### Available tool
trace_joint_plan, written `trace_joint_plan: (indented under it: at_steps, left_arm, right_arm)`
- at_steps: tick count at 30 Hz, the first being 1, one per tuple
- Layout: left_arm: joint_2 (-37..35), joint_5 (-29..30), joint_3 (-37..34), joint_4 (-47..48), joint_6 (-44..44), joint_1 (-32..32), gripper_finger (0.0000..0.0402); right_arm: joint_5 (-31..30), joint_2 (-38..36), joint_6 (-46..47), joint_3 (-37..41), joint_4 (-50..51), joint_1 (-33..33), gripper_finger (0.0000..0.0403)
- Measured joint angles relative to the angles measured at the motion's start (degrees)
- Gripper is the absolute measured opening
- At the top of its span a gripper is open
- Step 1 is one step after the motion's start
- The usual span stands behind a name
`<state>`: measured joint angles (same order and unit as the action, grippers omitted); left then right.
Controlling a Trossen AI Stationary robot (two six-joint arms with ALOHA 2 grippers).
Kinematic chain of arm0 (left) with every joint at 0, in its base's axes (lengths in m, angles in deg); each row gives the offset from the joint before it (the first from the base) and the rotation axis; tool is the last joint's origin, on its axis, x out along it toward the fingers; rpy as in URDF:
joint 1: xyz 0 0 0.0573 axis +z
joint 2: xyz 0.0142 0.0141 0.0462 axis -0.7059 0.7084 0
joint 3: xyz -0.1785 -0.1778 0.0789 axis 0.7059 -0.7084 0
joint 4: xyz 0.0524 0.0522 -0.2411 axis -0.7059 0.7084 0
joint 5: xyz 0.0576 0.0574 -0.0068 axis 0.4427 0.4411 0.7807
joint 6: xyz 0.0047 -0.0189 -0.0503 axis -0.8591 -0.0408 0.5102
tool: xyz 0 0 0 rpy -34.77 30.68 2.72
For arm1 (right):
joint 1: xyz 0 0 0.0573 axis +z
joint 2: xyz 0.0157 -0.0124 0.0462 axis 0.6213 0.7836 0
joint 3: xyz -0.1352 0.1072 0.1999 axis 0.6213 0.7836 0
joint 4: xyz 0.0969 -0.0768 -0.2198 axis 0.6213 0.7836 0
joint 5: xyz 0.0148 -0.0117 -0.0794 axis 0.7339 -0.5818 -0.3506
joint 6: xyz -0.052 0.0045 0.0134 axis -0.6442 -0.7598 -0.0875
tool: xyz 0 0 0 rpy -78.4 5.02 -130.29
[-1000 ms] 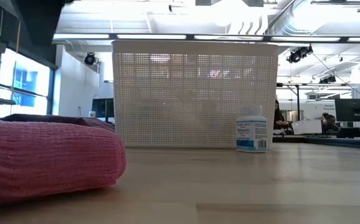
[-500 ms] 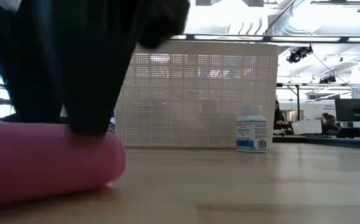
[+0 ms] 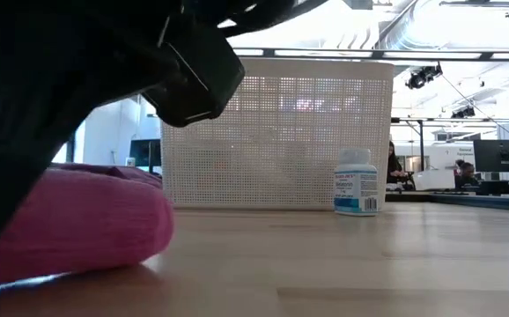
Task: Pick & place medical supplies in basket/bin
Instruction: Put the pink rolled bandage into the white bin
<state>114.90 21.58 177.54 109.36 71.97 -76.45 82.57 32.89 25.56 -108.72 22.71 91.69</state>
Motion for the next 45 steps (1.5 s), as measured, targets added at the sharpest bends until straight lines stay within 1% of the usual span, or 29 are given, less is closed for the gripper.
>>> trace_joint_plan:
  at_steps: [3,5,7,9,11,15,16,18,19,21,23,26,28,32,35,39,43,45]
  left_arm:
    - [-0.4,-0.8,1.4,0.8,-2.0,0.9,0.0203]
    - [-0.8,-0.4,3.3,0.3,-3.5,1.2,0.0177]
    - [-1.5,0.6,5.6,1.9,-5.2,1.6,0.0158]
    - [-1.6,1.0,8.9,3.4,-7.1,2.3,0.0149]
    - [-1.6,2.6,13.7,9.5,-10.4,3.1,0.0149]
    - [-1.7,9.1,25.1,19.2,-19.0,6.2,0.0156]
    - [-1.9,10.9,26.9,21.1,-21.0,7.1,0.0156]
    - [-6.4,12.7,23.6,17.7,-24.4,9.3,0.0155]
    - [-8.4,14.3,22.4,17.9,-25.8,10.4,0.0154]
    - [-12.2,18.2,22.2,18.7,-30.2,12.5,0.0152]
    - [-14.7,21.9,22.3,19.7,-36.5,14.9,0.0152]
    - [-17.7,25.2,23.1,19.3,-45.7,18.4,0.0157]
    - [-19.7,27.7,24.0,19.9,-51.4,20.7,0.0158]
    - [-23.2,32.1,24.8,20.7,-62.7,25.9,0.0159]
    - [-23.6,32.1,24.7,21.0,-69.3,30.5,0.0159]
    - [-23.5,31.5,24.6,25.0,-78.0,36.6,0.016]
    - [-22.5,30.9,20.3,23.4,-86.6,42.9,0.016]
    - [-22.3,28.6,17.0,20.8,-89.7,46.1,0.016]
  right_arm:
    - [-2.0,-1.1,-2.6,0.0,2.9,0.0,0.0238]
    - [-5.6,-2.6,-2.8,0.0,5.1,0.0,0.0238]
    - [-9.9,-4.7,-2.5,0.0,6.3,0.0,0.0238]
    - [-13.7,-7.4,-2.5,0.0,6.4,0.0,0.0238]
    - [-16.9,-9.9,-2.5,0.0,6.6,0.0,0.0238]
    - [-21.4,-14.4,-2.7,0.0,9.4,0.0,0.0238]
    - [-22.1,-15.4,-2.7,0.0,10.6,0.0,0.0238]
    - [-24.0,-17.3,-2.0,0.0,13.0,-0.2,0.0238]
    - [-25.1,-18.1,-1.4,0.0,14.3,-0.4,0.0238]
    - [-27.5,-19.5,-0.1,0.0,16.9,-1.0,0.0238]
    - [-30.0,-20.5,1.7,0.0,19.1,-2.1,0.0238]
    - [-34.0,-21.4,5.5,0.0,20.2,-4.5,0.0238]
    - [-36.3,-21.5,5.3,0.0,19.9,-6.5,0.0238]
    - [-35.7,-21.3,5.3,0.0,19.7,-12.3,0.0238]
    - [-33.7,-21.1,6.6,0.0,19.6,-16.3,0.0238]
    - [-32.1,-20.3,8.0,0.0,19.0,-20.4,0.0238]
    - [-30.9,-19.0,9.9,0.0,18.9,-23.0,0.0238]
    - [-30.4,-18.0,11.0,0.0,18.4,-24.0,0.0238]
